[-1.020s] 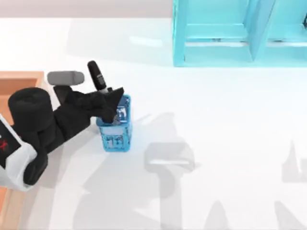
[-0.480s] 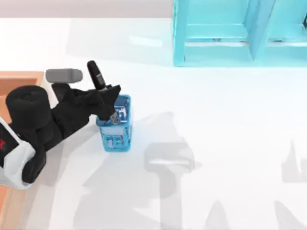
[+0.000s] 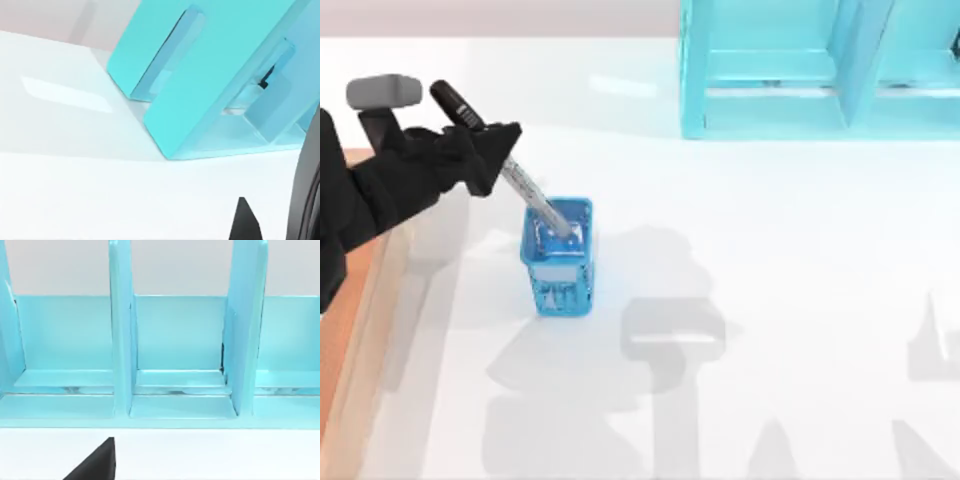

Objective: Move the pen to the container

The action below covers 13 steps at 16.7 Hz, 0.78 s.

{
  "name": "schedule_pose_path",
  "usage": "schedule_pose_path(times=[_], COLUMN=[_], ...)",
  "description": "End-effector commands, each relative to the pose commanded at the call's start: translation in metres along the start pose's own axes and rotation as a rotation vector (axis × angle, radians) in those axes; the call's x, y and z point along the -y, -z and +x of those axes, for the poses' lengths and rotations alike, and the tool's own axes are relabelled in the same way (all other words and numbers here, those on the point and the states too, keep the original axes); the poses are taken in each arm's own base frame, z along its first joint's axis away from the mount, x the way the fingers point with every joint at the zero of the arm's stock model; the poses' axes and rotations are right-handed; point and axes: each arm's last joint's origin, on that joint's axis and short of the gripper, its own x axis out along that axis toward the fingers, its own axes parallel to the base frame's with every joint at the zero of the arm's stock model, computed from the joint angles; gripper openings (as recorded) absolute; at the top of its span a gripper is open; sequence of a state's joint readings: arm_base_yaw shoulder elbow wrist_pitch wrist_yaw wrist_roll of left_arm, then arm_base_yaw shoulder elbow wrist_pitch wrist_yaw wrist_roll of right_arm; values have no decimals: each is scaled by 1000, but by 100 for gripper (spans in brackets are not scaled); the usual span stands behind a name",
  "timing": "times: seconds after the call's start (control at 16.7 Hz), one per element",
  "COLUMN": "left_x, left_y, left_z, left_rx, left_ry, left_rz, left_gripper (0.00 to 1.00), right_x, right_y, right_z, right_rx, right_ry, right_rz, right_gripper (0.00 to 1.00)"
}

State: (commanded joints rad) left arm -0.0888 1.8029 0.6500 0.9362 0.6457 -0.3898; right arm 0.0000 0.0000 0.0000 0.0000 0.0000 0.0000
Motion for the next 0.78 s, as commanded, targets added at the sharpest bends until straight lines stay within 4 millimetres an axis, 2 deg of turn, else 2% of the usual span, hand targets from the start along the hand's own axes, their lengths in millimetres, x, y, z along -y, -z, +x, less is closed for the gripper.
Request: schedule_pose_path(times=[0.24,0.48,0.66,0.78], left_x=[-10,-19,-14,-10], left_y=[-31,-66,-88,-96], left_z=[-22,-58,-84,-93], left_rx=[4,14,5,0], left_ry=[-16,-58,-34,-5], left_rz=[-7,-32,-36,-27], left_gripper=[0,0,0,0], right_x=[0,0,0,0], right_y=[0,0,0,0], right_z=[0,0,0,0], right_rx=[0,0,0,0], right_ry=[0,0,0,0], right_rz=[0,0,0,0], right_gripper=[100,100,100,100])
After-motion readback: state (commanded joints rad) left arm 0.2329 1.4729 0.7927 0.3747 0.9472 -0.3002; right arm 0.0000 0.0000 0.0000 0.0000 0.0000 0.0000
